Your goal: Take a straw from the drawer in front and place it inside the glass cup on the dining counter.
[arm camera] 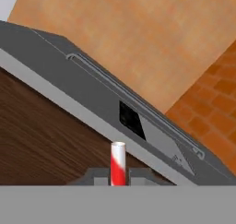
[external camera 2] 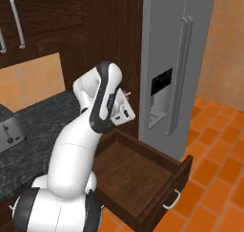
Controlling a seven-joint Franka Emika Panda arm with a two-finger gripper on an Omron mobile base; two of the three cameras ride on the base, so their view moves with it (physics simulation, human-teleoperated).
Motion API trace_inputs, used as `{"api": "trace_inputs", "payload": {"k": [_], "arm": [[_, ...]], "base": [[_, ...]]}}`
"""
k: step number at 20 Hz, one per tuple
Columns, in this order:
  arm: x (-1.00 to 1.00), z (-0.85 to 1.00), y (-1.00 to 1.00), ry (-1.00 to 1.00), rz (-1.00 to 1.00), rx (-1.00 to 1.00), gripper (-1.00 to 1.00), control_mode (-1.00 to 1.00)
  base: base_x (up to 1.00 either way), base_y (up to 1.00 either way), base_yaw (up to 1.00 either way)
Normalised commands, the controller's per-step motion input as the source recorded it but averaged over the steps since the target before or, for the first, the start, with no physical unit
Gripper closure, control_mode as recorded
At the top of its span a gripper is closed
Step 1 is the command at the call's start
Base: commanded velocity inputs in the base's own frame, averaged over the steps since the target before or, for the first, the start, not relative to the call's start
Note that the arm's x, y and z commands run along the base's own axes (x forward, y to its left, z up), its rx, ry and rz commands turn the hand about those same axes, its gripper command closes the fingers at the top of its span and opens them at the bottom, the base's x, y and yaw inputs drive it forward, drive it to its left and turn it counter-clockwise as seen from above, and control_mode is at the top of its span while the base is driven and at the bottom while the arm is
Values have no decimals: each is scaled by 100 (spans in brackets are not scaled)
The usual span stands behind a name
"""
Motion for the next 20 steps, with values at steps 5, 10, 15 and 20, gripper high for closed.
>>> {"api": "trace_inputs", "payload": {"k": [5,10,15,20], "arm": [[-14,100,-5,-24,10,-41,100,-100],[-38,85,0,-45,4,-47,100,-100],[-54,26,0,-26,0,-40,100,-100],[-23,1,15,8,0,-28,100,-100]], "base": [[0,0,0],[0,0,0],[0,0,0],[0,0,0]]}}
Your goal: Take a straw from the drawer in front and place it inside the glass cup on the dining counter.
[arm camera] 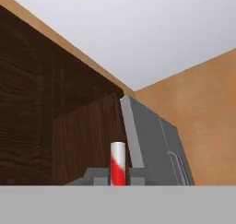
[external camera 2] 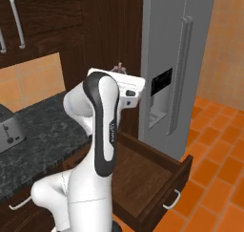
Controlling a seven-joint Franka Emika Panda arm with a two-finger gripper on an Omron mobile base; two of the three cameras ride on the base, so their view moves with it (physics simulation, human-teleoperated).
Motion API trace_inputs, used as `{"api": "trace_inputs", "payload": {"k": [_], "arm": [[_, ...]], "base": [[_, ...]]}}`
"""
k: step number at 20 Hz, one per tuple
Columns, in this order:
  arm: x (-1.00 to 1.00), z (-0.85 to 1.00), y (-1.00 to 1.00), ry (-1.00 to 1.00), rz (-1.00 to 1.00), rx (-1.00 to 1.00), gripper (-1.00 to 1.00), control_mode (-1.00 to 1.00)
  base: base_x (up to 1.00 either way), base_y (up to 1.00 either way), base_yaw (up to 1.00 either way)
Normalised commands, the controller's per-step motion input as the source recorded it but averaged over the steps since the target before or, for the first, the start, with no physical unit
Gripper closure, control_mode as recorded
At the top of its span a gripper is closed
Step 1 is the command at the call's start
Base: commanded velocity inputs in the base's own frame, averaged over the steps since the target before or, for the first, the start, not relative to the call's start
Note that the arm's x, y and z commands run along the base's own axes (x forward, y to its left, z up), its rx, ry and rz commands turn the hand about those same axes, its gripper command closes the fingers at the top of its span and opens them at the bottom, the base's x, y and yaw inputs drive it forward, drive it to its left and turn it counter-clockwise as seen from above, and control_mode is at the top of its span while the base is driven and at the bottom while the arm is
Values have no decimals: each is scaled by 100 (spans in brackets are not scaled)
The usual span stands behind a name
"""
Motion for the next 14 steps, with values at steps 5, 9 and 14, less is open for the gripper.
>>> {"api": "trace_inputs", "payload": {"k": [5,9,14], "arm": [[0,0,24,20,0,-16,100,-100],[0,0,0,0,0,0,100,100],[0,0,0,0,0,0,100,100]], "base": [[0,0,0],[-73,2,-11],[-95,-70,-17]]}}
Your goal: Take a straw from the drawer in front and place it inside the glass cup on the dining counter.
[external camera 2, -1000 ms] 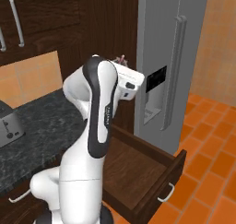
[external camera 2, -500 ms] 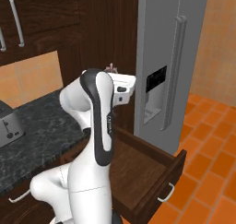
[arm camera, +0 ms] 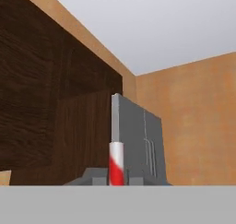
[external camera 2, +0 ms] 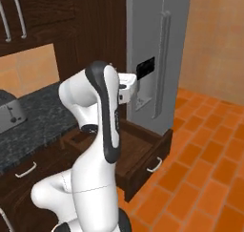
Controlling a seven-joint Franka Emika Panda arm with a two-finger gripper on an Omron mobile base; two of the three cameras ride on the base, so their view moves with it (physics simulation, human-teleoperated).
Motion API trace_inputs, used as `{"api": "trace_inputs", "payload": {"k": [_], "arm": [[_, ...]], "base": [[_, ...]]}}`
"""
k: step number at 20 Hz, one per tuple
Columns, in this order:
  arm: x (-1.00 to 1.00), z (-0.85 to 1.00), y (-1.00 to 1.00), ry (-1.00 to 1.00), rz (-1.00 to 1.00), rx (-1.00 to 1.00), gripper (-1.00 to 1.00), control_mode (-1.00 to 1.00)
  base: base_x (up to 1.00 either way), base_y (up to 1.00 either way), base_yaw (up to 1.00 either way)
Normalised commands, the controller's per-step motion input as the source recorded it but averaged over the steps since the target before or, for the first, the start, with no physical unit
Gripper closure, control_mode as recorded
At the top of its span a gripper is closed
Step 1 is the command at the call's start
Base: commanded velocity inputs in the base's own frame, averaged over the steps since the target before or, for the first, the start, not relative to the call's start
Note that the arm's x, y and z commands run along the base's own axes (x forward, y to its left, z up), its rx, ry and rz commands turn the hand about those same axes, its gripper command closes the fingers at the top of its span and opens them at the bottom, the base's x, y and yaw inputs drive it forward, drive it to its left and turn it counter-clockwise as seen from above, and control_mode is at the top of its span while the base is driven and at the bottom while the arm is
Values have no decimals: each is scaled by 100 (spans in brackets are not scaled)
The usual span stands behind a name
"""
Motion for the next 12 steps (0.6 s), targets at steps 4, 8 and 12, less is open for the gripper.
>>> {"api": "trace_inputs", "payload": {"k": [4,8,12], "arm": [[0,0,0,0,0,0,100,100],[0,0,0,0,0,0,100,100],[0,0,0,0,0,0,100,100]], "base": [[-35,-100,-15],[1,-100,-11],[55,-76,-7]]}}
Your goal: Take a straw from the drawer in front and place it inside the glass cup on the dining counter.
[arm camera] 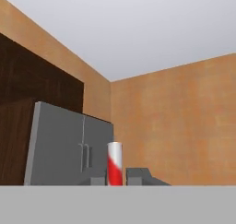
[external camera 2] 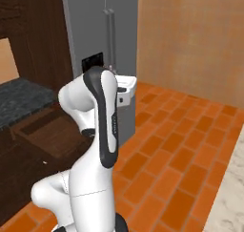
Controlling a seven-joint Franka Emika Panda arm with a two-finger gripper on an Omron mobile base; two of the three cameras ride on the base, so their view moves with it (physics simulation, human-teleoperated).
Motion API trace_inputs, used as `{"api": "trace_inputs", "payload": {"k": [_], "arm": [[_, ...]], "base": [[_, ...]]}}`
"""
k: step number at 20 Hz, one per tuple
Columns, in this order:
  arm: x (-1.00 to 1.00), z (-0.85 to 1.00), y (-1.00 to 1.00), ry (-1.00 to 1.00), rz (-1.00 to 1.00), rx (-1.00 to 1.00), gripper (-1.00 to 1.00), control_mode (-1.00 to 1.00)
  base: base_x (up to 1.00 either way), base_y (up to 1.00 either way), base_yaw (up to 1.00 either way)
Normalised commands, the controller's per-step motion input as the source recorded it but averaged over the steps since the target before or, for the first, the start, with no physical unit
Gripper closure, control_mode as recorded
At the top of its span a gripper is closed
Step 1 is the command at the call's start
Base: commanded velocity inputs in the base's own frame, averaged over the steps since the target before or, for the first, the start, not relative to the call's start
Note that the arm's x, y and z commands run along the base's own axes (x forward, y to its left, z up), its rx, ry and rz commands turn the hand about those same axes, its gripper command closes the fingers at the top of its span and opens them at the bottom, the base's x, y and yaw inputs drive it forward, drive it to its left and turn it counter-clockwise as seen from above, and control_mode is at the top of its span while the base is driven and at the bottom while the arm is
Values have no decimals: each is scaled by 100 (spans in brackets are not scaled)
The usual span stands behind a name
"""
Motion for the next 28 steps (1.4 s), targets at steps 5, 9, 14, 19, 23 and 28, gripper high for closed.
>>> {"api": "trace_inputs", "payload": {"k": [5,9,14,19,23,28], "arm": [[0,0,0,0,0,0,100,100],[0,0,0,0,0,0,100,100],[0,0,0,0,0,0,100,100],[0,0,0,0,0,0,100,100],[0,0,0,0,0,0,100,100],[0,0,0,0,0,0,100,100]], "base": [[100,-49,-8],[100,-47,-17],[100,-32,-20],[100,-20,-24],[100,-14,-27],[100,-2,-35]]}}
